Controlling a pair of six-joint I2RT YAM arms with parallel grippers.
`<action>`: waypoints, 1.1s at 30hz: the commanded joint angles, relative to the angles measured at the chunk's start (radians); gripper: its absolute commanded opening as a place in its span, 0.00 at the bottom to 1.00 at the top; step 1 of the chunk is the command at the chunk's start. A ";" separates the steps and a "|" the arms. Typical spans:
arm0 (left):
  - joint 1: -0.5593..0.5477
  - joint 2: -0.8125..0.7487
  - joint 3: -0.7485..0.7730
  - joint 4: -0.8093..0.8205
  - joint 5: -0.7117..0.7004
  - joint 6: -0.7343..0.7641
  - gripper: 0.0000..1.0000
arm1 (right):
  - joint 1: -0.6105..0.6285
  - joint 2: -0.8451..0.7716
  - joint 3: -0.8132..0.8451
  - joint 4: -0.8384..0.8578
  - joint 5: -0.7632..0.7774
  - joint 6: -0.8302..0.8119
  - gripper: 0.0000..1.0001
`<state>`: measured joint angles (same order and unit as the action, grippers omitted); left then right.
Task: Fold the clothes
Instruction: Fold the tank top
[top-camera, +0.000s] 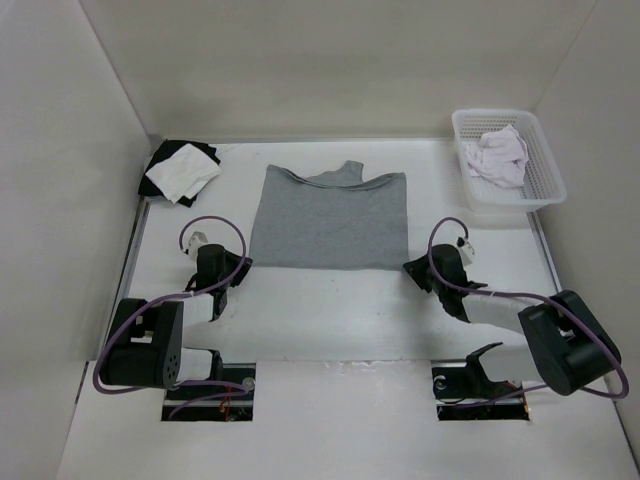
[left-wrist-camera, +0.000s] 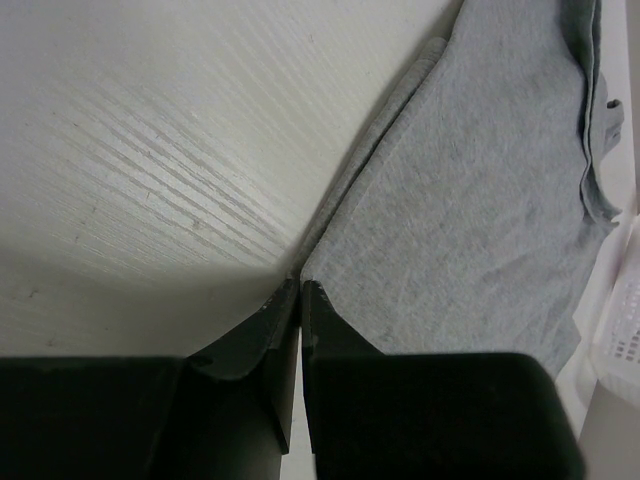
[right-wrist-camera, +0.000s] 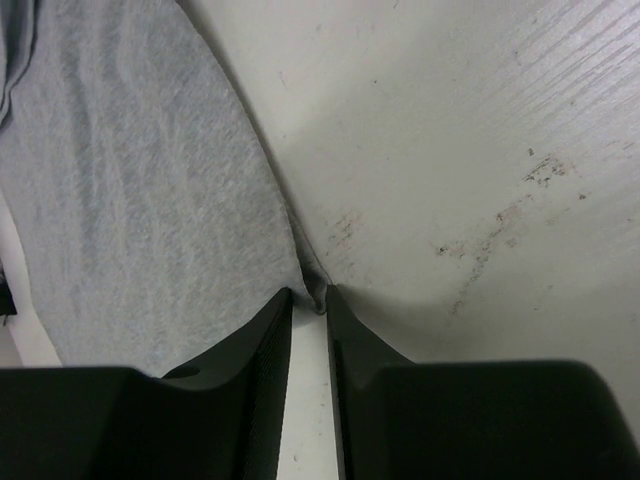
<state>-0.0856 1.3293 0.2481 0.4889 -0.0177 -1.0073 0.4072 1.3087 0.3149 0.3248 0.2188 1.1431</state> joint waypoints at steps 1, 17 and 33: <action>-0.004 -0.032 0.023 0.046 0.001 0.007 0.02 | 0.006 0.024 0.032 0.046 0.037 0.017 0.23; -0.053 -0.678 0.248 -0.396 -0.051 0.061 0.00 | 0.139 -0.691 0.266 -0.549 0.278 -0.316 0.00; -0.150 -0.904 0.669 -0.704 -0.126 0.154 0.00 | 0.612 -0.747 0.839 -0.873 0.539 -0.572 0.01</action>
<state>-0.2310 0.3809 0.9459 -0.1539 -0.1169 -0.8734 1.0080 0.4728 1.1759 -0.5152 0.7120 0.6495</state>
